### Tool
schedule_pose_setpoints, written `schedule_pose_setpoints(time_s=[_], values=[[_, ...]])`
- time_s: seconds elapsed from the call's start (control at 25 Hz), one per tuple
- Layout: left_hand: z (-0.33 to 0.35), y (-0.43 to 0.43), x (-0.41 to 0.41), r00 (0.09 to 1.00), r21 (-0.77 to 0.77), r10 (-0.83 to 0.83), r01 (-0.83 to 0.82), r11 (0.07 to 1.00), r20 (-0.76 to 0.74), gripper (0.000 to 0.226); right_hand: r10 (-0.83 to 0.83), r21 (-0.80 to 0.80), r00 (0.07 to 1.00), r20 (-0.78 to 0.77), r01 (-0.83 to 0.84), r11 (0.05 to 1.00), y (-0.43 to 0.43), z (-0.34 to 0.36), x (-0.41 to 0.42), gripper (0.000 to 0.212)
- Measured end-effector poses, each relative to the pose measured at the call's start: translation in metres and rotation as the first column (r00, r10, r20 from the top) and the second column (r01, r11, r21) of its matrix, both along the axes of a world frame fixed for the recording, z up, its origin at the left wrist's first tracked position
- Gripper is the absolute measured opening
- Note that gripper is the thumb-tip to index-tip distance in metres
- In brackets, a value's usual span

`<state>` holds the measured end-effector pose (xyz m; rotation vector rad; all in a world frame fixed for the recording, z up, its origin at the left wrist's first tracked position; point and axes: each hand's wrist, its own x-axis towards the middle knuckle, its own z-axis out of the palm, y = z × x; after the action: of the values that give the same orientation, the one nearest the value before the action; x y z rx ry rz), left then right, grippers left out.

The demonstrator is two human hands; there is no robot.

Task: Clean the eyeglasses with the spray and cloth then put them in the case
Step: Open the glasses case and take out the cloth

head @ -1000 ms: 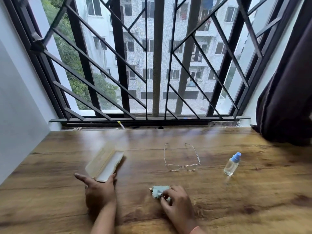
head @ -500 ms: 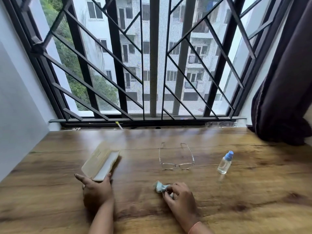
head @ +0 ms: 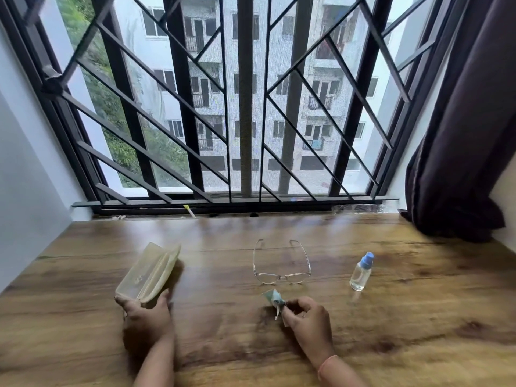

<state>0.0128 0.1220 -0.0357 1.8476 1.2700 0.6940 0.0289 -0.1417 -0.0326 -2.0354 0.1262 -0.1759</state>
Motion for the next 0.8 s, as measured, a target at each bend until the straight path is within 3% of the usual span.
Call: schedule_pose_setpoints(time_s=[0.16,0.24,0.32,0.4,0.52,0.56,0.6,0.68,0.72,0.76,0.8], values=[[-0.001,-0.001,0.0,1.0,0.013,0.014,-0.014,1.0,0.017,0.086,-0.01,0.073,0.998,-0.06,0.014,0.997,-0.005,0.004,0.002,0.009],[-0.001,-0.002,-0.002,0.997,0.001,0.035,-0.035,0.999,0.073,0.084,-0.013,0.254,0.991,-0.13,0.046,0.966,-0.009,0.01,0.003,0.007],[-0.002,-0.011,-0.004,0.99,-0.028,0.094,-0.091,0.995,0.107,0.088,0.028,0.515,0.974,-0.226,0.095,0.852,-0.015,0.022,0.006,0.004],[0.004,-0.038,-0.004,0.988,-0.032,0.092,-0.089,0.996,0.124,0.093,0.124,0.725,0.947,-0.296,0.138,0.675,-0.022,0.039,0.009,0.004],[0.035,-0.101,0.005,0.965,-0.145,-0.174,0.204,0.968,0.195,0.068,0.272,0.85,0.919,-0.286,0.112,0.514,-0.029,0.065,0.015,0.007],[0.047,-0.117,0.01,0.914,-0.297,-0.29,0.371,0.88,0.283,0.055,0.304,0.864,0.914,-0.269,0.09,0.495,-0.029,0.071,0.016,0.006],[0.06,-0.132,0.014,0.851,-0.498,-0.357,0.518,0.696,0.386,0.047,0.329,0.873,0.911,-0.25,0.065,0.483,-0.029,0.076,0.017,0.006],[0.08,-0.15,0.015,0.785,-0.783,-0.395,0.584,0.216,0.477,0.039,0.372,0.878,0.902,-0.219,0.016,0.478,-0.031,0.081,0.018,0.007],[0.085,-0.155,0.014,0.768,-0.812,-0.381,0.58,0.071,0.515,0.034,0.393,0.876,0.895,-0.21,-0.007,0.483,-0.033,0.083,0.018,0.008],[0.086,-0.156,0.015,0.76,-0.807,-0.344,0.591,0.012,0.551,0.025,0.411,0.871,0.888,-0.207,-0.024,0.491,-0.036,0.084,0.019,0.009],[0.089,-0.156,0.015,0.76,-0.795,-0.307,0.606,0.016,0.573,0.014,0.424,0.864,0.881,-0.209,-0.036,0.502,-0.038,0.084,0.018,0.01]])
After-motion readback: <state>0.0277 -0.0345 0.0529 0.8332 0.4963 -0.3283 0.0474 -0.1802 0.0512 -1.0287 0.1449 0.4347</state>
